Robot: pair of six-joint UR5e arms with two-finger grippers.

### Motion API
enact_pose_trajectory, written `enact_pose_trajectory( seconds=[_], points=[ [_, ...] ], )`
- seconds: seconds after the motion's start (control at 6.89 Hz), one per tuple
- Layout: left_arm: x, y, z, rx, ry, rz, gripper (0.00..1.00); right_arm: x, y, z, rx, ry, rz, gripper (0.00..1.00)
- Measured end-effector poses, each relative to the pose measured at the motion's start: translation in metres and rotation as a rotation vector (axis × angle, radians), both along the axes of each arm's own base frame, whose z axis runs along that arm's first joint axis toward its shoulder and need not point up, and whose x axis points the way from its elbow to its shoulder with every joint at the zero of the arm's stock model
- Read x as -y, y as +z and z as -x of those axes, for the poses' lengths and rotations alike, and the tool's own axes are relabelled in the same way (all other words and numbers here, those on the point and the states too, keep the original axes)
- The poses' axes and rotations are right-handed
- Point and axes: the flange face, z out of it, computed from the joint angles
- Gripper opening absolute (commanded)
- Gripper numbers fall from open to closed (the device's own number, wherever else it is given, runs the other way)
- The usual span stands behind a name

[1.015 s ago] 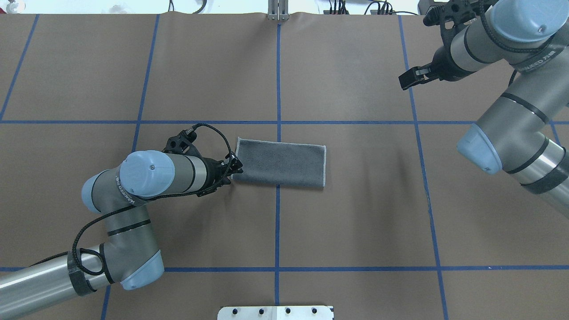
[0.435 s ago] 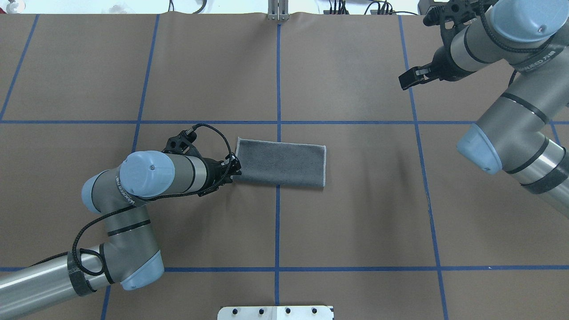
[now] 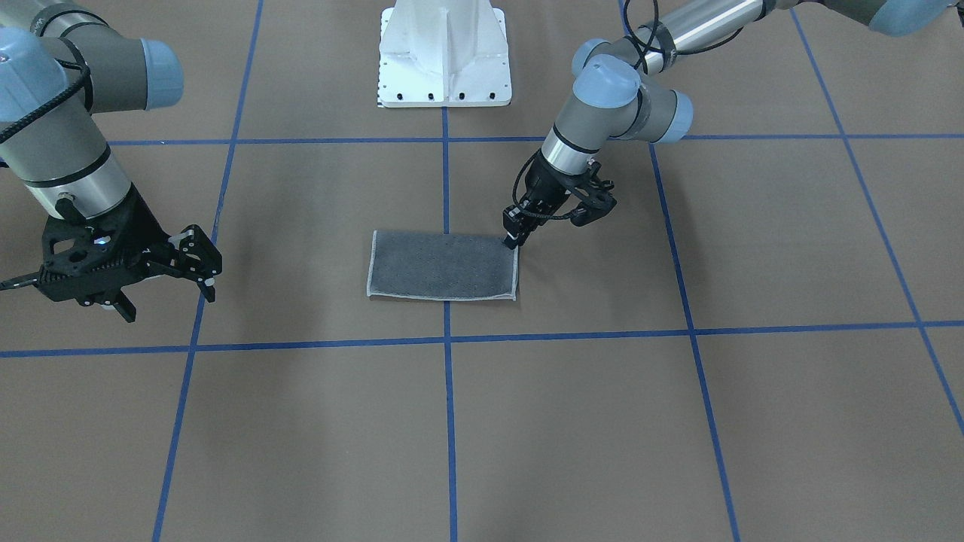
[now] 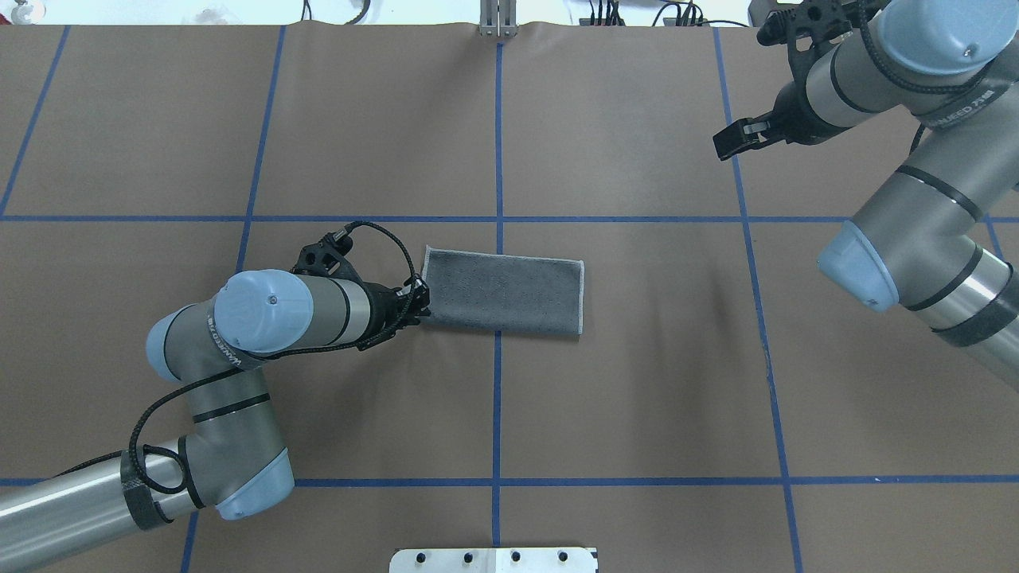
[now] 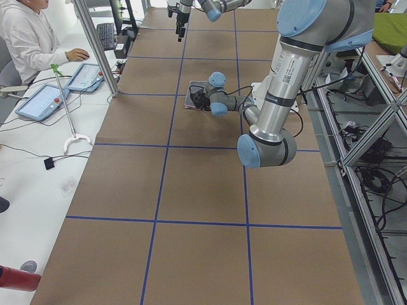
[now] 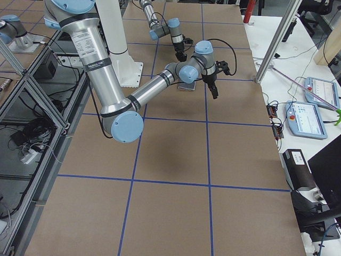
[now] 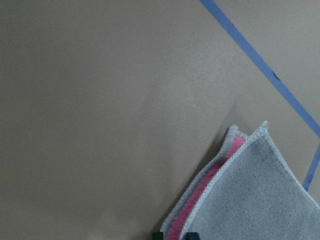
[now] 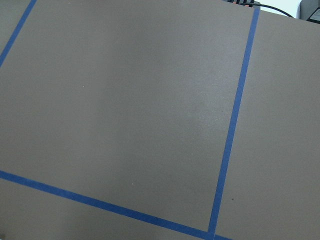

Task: Fold towel twice with both arms
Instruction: 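Grasp the end of the folded grey strip with the left gripper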

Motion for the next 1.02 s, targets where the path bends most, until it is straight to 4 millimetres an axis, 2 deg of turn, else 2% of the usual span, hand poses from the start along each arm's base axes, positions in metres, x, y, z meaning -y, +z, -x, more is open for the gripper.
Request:
enact_pose_trajectory(
  seconds=[0.15,0.29,0.58,1.02],
  points=[
    [0.0,-0.0006,0.0001,0.0,0.001,-0.002,0.28,0.0001,-0.0005,0.0001,0.0,0.0,-0.001,1.0],
    [-0.0002,-0.0012,0.0003,-0.001,0.001,-0.004,0.17,0.0002,-0.0008,0.0001,0.001,0.0,-0.001,1.0],
    [-0.0003,-0.0024,0.0006,-0.002,0.002,-0.007,0.02,0.0007,-0.0008,-0.0008,0.0,0.002,0.0,1.0],
    [-0.0019,-0.0069,-0.0007,-0.005,0.005,-0.013,0.0,0.0019,-0.001,-0.0031,0.0,0.006,0.0,1.0]
  ],
)
